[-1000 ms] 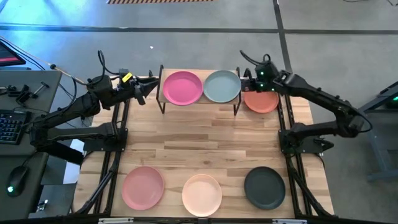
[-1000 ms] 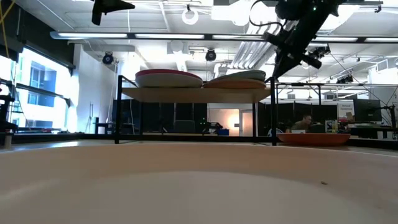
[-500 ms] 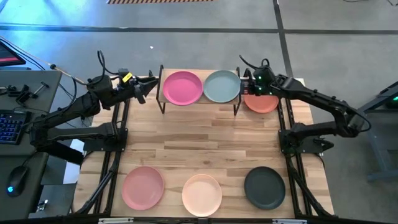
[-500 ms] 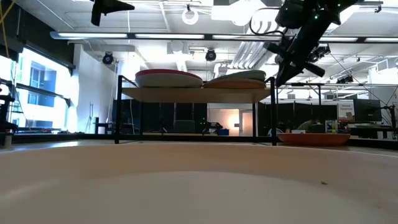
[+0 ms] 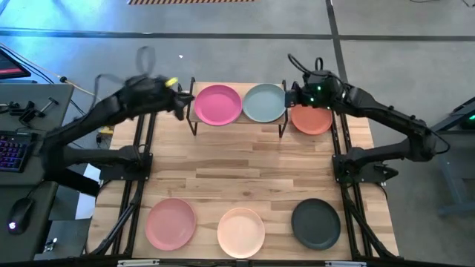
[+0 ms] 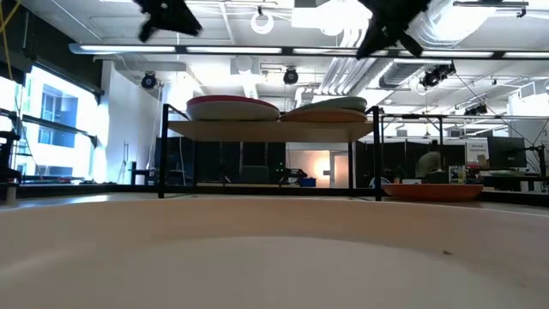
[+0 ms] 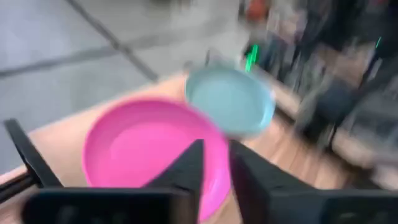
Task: Place and stack plates onto a shelf
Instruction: Adjust the stacked plates on the shelf
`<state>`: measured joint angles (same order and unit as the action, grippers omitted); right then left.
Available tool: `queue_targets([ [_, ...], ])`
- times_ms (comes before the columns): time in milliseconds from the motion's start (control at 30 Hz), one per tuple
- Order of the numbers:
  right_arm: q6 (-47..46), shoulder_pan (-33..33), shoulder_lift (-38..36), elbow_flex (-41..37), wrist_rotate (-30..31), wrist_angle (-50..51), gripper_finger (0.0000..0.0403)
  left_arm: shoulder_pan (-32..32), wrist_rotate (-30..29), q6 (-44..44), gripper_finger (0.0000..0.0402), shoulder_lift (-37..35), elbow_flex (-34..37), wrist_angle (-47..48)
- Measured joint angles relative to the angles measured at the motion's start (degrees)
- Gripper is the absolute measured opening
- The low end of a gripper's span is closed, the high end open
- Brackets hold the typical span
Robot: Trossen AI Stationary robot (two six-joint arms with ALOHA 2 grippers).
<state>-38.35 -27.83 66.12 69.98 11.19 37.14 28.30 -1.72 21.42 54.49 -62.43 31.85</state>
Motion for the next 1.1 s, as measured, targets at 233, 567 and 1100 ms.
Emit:
queue_targets([
  [233,3.19,0.63,1.57,7.9,0.01,3.31,0.0,1.0,4.1,-11.95,0.0003,21.59,-13.07,6.5],
  [567,2.8,1.27,1.65,8.87,-0.23,4.7,0.0,2.73,6.12,-18.11,0.0,38.2,-18.6,8.93],
  [1100,2.15,2.52,2.35,8.91,1.73,7.86,0.0,6.19,6.17,-21.51,0.0,40.09,-18.71,15.15],
])
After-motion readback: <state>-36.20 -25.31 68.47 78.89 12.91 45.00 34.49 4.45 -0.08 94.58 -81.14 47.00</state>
